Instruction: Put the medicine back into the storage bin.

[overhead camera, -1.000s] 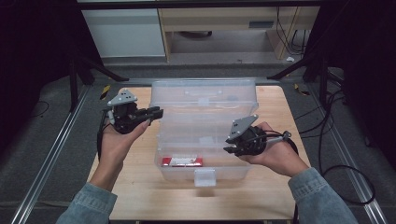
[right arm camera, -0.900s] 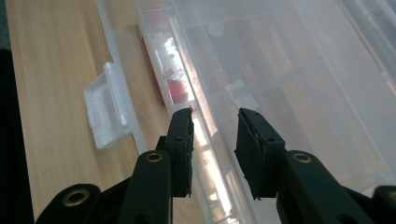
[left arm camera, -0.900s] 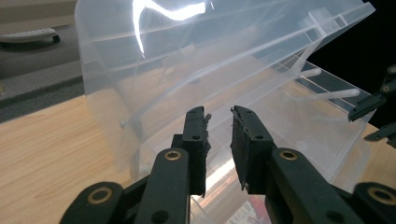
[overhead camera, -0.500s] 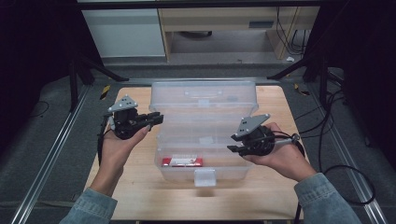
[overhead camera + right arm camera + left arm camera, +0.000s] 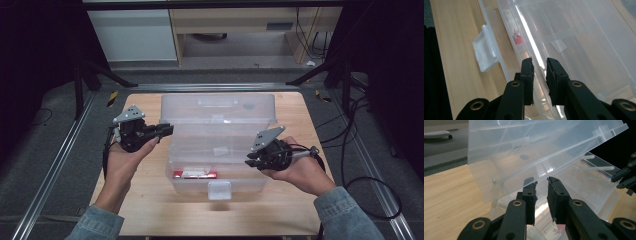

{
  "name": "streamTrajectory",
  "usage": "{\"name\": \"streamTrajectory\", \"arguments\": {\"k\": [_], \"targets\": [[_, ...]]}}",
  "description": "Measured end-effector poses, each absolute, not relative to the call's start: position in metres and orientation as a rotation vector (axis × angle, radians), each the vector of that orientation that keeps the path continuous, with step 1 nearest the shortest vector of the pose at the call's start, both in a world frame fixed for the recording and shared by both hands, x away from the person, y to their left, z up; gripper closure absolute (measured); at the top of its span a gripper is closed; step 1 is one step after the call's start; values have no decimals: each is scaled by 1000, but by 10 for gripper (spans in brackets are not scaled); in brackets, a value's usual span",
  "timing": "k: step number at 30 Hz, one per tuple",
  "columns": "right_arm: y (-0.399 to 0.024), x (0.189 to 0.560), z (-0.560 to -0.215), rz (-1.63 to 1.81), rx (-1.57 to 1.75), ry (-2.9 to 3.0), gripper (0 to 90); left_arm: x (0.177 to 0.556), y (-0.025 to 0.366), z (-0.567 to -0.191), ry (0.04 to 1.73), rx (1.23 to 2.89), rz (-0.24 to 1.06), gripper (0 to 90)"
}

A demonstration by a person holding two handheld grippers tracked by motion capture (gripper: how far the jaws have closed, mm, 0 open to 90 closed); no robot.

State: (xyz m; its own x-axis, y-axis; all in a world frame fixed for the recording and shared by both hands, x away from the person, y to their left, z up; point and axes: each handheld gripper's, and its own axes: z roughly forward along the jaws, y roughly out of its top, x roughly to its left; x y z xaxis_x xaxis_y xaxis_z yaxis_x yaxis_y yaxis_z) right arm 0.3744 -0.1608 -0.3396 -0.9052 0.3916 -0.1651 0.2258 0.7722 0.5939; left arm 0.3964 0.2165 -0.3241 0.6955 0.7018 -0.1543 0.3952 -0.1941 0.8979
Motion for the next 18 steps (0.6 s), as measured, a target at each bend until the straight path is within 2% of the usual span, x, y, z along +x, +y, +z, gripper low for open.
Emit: {"name": "streamTrajectory", "arguments": {"k": [9, 18], "targets": [[-166, 370, -349, 889, 514, 2666, 752, 387, 221, -333, 859, 1811, 325, 752], [-180, 355, -353, 1034, 587, 2556, 649, 378, 221, -346, 858, 1815, 313, 741]]}}
